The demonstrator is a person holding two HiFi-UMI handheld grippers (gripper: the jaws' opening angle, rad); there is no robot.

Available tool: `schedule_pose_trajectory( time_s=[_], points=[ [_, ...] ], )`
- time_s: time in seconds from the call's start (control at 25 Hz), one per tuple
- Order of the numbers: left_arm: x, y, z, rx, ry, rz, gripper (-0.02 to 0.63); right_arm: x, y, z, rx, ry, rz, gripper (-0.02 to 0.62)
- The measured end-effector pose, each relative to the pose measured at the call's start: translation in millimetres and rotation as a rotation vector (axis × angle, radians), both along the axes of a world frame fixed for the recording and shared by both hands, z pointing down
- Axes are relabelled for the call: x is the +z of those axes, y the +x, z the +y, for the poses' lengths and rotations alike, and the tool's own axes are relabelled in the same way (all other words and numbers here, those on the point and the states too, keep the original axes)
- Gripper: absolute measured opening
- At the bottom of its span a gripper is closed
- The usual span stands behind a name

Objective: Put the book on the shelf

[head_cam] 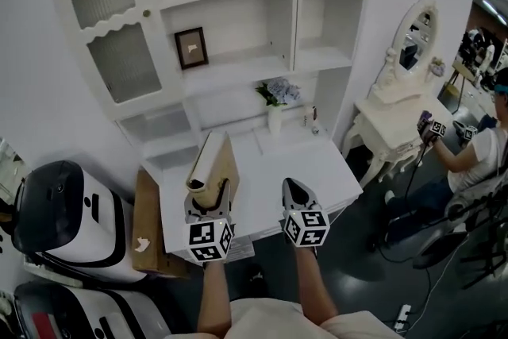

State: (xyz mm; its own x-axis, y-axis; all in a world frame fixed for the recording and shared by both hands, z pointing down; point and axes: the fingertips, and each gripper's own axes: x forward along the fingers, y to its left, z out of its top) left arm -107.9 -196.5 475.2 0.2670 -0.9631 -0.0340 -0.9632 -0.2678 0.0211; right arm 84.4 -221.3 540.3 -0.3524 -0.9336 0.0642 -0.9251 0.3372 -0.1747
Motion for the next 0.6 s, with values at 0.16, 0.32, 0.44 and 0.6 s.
schedule_pose_trajectory(
  time_s=[0.16, 0.32, 0.44, 0.6],
  points=[
    [-10.7, 1.8, -44.6, -0.016, 0.001, 0.005, 0.236, -13.0, 1.0, -42.2, 0.003, 0.013, 0.011, 0.026],
    [-15.5, -2.1, -83.8, -0.046, -0.027, 0.001, 0.236, -18.3, -0.8, -79.9, 0.005, 0.015, 0.018, 0.026],
    [-20.1, -3.0, -107.8, -0.051, -0.033, -0.007, 0.236, -20.2, -6.2, -105.6, 0.003, 0.016, 0.011, 0.026],
    [-26.4, -2.4, -132.1, -0.039, -0.024, -0.022, 0.236, -20.3, -19.0, -135.3, -0.007, 0.016, 0.001, 0.026]
  ],
)
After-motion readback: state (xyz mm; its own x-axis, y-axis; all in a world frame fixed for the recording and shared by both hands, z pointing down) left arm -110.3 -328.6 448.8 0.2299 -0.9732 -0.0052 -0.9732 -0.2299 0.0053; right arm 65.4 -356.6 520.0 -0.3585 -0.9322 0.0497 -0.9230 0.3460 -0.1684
